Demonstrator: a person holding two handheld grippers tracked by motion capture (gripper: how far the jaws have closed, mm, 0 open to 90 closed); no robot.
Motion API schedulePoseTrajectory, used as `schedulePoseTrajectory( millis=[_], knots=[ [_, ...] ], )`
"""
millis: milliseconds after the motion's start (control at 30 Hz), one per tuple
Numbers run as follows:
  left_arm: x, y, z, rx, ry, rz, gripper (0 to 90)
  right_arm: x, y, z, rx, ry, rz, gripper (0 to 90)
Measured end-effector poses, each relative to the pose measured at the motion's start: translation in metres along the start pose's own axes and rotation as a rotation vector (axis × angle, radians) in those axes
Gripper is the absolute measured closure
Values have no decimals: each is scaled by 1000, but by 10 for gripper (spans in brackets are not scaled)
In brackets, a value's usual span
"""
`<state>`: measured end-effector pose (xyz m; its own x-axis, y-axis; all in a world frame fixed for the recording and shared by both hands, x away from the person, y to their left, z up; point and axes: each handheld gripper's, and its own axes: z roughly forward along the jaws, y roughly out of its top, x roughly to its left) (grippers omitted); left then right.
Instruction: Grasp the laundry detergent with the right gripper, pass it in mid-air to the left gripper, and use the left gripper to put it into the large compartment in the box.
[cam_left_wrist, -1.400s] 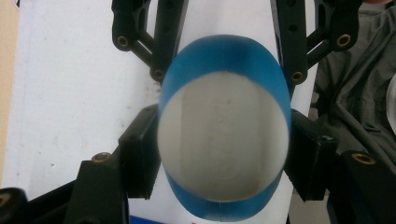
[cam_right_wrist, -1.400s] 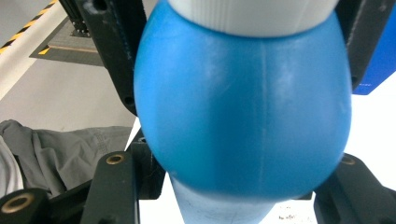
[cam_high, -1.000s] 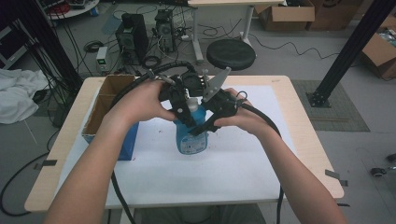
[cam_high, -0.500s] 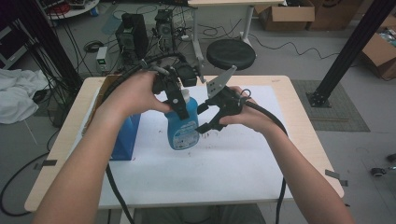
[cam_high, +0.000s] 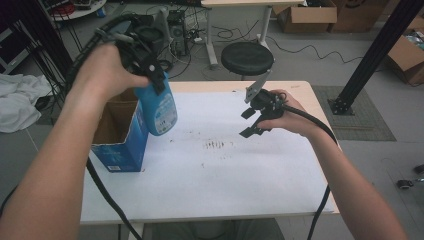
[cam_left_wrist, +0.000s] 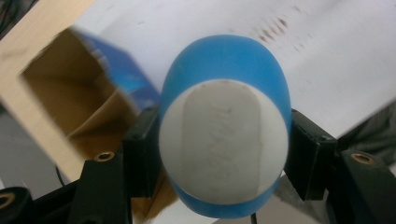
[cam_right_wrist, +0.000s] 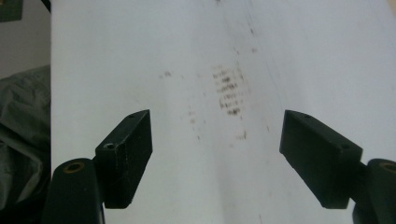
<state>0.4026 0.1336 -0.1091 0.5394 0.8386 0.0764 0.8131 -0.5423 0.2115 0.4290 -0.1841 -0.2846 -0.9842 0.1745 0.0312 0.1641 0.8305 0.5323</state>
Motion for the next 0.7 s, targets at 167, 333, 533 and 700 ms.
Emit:
schedulePoseTrajectory(
  millis=[167, 333, 533, 700],
  knots=[
    [34, -12, -21, -25, 26, -209, 389, -13, -18, -7, 89, -62, 77, 269],
    [60, -24, -28, 6, 76, -368, 389, -23, -39, -20, 163, -114, 128, 269],
    [80, -35, -26, 47, 135, -476, 389, -27, -50, -31, 203, -140, 139, 268],
    [90, -42, -22, 55, 147, -521, 389, -28, -56, -40, 206, -150, 150, 267]
  ],
)
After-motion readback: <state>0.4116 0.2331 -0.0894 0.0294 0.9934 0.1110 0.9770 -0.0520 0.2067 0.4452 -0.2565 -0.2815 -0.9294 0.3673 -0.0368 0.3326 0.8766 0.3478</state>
